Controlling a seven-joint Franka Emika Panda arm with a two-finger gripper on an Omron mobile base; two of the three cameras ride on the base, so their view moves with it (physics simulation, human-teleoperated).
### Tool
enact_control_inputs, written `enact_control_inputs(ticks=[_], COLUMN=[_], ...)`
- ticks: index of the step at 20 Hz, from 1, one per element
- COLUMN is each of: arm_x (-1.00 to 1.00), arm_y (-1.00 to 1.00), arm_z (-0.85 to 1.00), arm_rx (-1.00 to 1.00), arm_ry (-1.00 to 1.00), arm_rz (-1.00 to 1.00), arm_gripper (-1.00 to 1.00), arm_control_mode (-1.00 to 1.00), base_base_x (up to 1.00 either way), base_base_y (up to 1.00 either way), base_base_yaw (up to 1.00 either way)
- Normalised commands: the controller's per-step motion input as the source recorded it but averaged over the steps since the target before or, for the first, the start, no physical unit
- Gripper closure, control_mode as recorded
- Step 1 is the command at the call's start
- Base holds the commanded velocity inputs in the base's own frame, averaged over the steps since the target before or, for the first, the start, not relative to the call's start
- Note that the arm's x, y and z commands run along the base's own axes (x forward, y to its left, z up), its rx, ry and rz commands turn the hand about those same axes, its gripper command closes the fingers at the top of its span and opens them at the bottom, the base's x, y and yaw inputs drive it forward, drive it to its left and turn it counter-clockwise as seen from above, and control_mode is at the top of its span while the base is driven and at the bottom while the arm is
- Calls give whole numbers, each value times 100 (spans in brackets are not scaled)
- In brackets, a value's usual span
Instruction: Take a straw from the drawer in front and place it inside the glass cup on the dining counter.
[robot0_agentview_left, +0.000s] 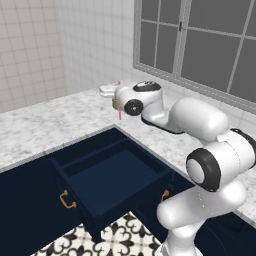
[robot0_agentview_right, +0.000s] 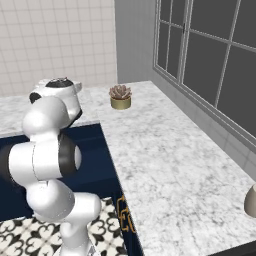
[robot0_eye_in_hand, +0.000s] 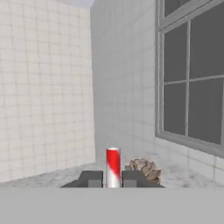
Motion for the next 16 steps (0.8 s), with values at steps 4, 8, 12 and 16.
enact_control_inputs(ticks=[4, 8, 12, 16], arm_x=[-3, -44, -75, -81], arm_y=[-36, -44, -45, -30], arm_z=[100, 100, 100, 87], arm_rx=[-18, -6, -5, -8], arm_ry=[21, 32, 28, 33], arm_rz=[-5, 0, 0, 0], arm_gripper=[100, 100, 100, 100], arm_control_mode=[-100, -100, -100, -100], base_base_x=[0, 0, 0, 0], base_base_y=[0, 0, 0, 0], base_base_yaw=[0, 0, 0, 0])
